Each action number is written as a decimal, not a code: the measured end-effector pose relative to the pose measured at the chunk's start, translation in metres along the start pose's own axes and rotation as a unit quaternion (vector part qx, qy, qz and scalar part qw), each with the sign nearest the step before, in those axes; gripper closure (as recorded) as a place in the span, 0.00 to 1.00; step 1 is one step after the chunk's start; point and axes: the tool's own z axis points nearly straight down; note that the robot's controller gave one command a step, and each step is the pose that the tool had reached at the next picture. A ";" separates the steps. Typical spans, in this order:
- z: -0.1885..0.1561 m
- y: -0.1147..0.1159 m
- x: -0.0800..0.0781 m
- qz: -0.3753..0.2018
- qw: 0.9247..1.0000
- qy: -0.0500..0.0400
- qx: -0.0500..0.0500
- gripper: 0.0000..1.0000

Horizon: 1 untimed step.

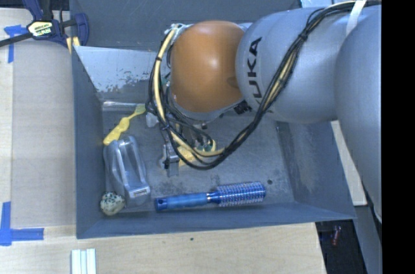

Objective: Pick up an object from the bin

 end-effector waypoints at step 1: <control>0.039 0.015 0.009 0.108 0.994 0.000 -0.001 0.00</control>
Offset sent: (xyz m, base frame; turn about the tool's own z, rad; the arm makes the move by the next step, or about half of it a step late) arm 0.0253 -0.0859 -0.0922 -0.2687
